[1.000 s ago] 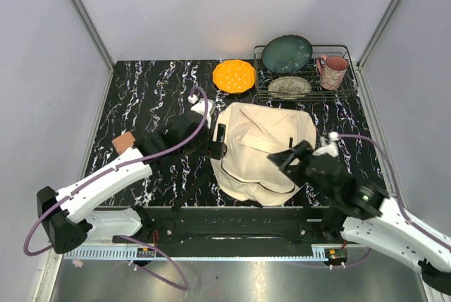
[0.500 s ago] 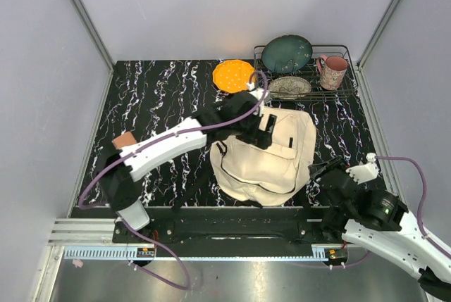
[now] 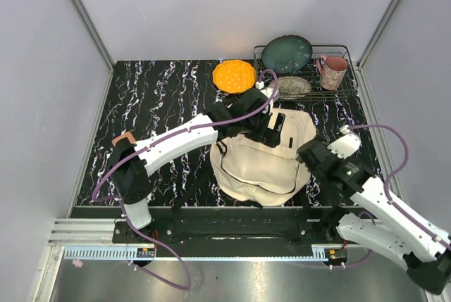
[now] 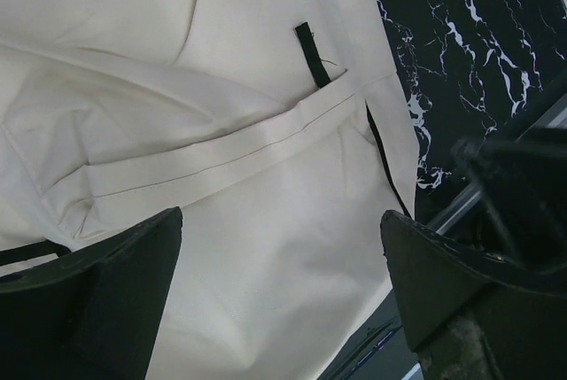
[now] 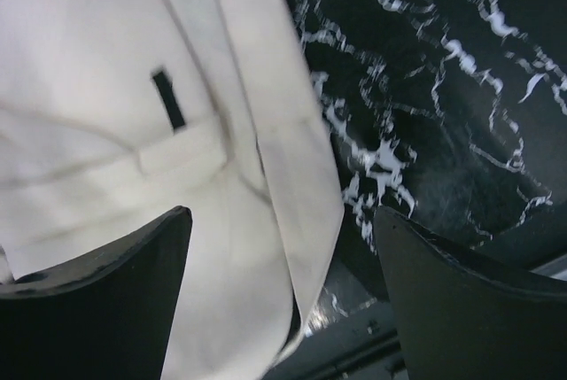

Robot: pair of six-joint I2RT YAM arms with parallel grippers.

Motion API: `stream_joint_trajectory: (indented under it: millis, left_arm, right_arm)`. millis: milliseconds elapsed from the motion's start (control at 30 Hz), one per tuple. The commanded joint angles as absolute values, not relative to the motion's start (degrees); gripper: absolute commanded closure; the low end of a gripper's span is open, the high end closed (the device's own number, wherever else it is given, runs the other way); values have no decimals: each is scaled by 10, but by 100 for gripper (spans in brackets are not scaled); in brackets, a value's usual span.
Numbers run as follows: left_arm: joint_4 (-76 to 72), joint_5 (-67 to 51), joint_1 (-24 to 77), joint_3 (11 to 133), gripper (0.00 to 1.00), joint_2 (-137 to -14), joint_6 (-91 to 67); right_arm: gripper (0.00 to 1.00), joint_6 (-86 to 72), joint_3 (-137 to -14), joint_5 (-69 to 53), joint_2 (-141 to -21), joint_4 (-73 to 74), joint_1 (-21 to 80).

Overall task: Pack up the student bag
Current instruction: Unzip the student bag at the center of the board.

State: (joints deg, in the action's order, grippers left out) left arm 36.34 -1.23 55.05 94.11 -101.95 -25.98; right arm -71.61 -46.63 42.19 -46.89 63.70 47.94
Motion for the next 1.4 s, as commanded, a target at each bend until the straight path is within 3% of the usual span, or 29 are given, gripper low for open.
stream_joint_trajectory:
  millis: [0,133,233,333,633,933,1367]
  left_arm:
    - [337,-16,553,939,3,-989,-269]
    - [337,-18,553,939,2,-990,-268]
    - [331,-28,553,943,1,-996,-263]
    - [325,-39,553,955,1,-1012,-257]
    - [327,-64,555,1037,1,-1127,-236]
    - [345,-50,562,1160,3,-1241,-189]
    - [360,-33,562,1201,21,-1328,-247]
  right_arm:
    - [11,-546,-465,353,-430,499,326]
    - [11,-436,-417,46,-474,402,87]
    - [12,-417,-380,-96,-532,339,9]
    - [13,-426,-340,-155,-569,281,-21]
    - [17,-440,-274,-90,-536,258,-30]
    - [28,-517,-204,-71,-448,261,-30]
    - [30,-522,-199,-75,-454,251,-30]
